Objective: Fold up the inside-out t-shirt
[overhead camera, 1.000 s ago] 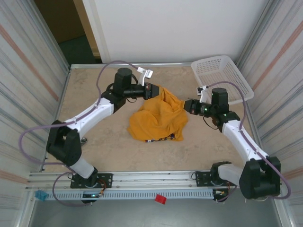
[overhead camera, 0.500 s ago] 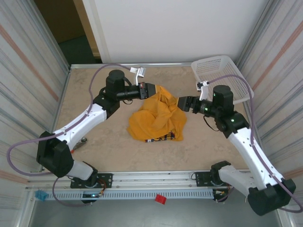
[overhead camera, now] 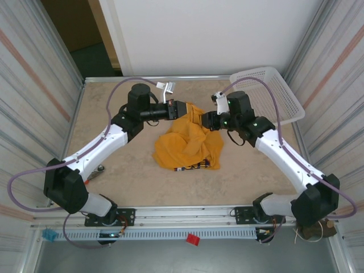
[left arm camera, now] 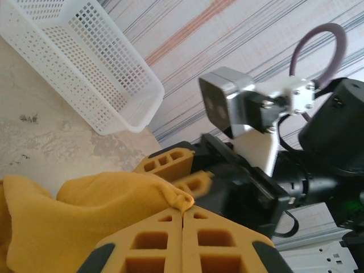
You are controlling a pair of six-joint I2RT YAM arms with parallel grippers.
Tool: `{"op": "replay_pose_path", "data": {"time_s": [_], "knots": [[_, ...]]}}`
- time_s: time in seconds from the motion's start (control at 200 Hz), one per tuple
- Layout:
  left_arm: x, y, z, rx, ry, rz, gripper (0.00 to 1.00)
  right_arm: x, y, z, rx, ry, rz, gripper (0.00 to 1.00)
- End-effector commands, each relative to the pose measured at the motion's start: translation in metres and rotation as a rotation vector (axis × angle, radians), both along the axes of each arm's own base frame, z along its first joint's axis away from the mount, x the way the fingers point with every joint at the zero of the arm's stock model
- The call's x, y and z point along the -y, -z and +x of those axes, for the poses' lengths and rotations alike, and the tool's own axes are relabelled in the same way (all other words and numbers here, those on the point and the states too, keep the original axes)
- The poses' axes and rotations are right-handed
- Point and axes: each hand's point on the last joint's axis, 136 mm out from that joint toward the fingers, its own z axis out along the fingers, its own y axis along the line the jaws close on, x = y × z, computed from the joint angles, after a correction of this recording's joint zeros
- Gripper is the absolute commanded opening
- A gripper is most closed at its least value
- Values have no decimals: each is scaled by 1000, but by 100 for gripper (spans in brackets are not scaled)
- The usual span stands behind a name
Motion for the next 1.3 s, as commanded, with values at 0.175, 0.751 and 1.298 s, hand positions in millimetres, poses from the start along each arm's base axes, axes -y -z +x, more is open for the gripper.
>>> {"op": "replay_pose_path", "data": {"time_s": [0.175, 0.751, 1.298], "knots": [[-30, 8, 23, 58, -158, 99, 28, -2, -100, -50, 156, -267, 289, 0], [-3, 26, -19, 123, -92, 108, 65, 3, -112, -44, 124, -288, 433, 0], [36, 59, 6, -29, -127, -3, 76, 5, -96, -39, 86, -253, 424, 0]]}}
